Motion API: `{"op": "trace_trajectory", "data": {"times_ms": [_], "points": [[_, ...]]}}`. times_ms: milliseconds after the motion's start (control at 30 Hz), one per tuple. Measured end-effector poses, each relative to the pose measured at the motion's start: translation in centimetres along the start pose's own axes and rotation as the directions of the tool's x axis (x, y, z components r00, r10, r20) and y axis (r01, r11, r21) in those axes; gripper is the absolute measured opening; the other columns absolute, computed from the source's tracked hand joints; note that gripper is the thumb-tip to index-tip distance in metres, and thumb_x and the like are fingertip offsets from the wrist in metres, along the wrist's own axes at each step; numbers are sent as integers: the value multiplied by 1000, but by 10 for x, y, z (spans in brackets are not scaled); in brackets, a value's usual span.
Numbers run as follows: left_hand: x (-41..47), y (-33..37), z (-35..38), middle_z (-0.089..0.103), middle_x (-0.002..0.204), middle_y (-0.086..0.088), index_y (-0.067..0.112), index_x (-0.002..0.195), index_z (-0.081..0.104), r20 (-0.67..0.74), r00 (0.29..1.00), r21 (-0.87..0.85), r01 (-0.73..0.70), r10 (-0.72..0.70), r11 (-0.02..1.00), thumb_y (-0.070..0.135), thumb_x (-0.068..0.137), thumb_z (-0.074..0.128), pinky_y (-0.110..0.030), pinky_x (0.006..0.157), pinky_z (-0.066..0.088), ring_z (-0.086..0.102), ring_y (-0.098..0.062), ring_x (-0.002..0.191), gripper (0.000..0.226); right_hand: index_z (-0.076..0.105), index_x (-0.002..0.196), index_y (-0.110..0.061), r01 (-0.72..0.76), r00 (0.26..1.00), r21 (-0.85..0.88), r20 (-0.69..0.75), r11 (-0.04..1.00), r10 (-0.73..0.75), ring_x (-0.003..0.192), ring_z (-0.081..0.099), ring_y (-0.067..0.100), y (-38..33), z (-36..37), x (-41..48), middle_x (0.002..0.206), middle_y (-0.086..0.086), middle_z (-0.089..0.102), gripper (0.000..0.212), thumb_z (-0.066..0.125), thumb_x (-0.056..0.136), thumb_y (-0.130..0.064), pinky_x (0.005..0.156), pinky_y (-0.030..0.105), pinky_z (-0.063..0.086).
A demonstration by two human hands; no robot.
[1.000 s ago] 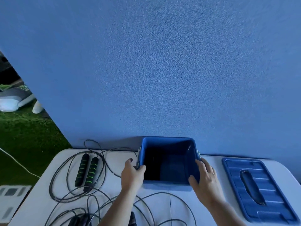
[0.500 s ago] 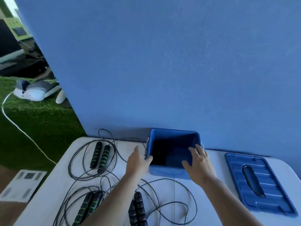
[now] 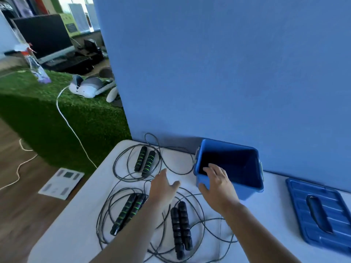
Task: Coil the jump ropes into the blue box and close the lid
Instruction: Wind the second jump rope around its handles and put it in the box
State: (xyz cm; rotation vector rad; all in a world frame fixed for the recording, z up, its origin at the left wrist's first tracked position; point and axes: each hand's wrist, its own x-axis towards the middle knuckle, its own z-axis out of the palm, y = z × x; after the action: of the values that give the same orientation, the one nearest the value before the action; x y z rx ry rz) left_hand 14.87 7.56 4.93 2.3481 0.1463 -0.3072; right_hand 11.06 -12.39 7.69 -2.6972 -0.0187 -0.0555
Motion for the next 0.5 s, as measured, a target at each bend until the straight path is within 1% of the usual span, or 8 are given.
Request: {"op": "trace_trajectory", "data": {"times_ms": [67,133,233,300,400,500], "points": [[-7,-12,2,39,158,-13,12,158,27,14,1000,8,8,-9,1000,44,95,63,-39,115,36,36,-29,146,79,46,147,-12,39,999,18,24,999,-40,146,28,22,-10,12,-7,154,4,38,57,59,95,-34,116,30,28],[-15,-22,5,41,155,-13,14,157,28,16,999,5,31,-31,1000,44,95,63,-39,111,40,40,-29,143,78,49,145,-12,77,996,18,49,997,-78,144,32,21,-17,23,-14,152,3,40,55,58,95,-33,113,29,32],[-25,-38,13,46,152,-9,18,156,30,16,999,17,43,-43,999,47,92,65,-41,110,44,44,-26,140,78,53,141,-10,128,988,17,90,992,-129,140,37,22,-23,41,-23,149,4,45,51,57,93,-28,113,30,34],[-32,-46,19,47,151,-7,20,156,30,26,998,15,53,-53,998,48,92,64,-41,110,45,46,-25,139,78,51,142,-12,130,984,23,121,991,-132,141,35,19,-26,50,-28,151,2,41,51,55,94,-29,113,28,34],[-40,-53,28,47,152,-6,20,156,30,41,997,37,57,-59,998,45,92,65,-35,110,44,47,-23,139,77,49,143,-17,125,974,19,186,992,-126,141,34,14,-28,64,-35,151,-3,38,50,53,95,-31,110,26,37],[-49,-57,38,50,146,-7,20,154,32,78,994,30,73,-75,997,38,92,67,-32,103,46,52,-22,133,73,50,138,-18,97,961,20,258,995,-99,137,39,16,-28,77,-43,146,-5,39,47,54,93,-29,108,29,42]]}}
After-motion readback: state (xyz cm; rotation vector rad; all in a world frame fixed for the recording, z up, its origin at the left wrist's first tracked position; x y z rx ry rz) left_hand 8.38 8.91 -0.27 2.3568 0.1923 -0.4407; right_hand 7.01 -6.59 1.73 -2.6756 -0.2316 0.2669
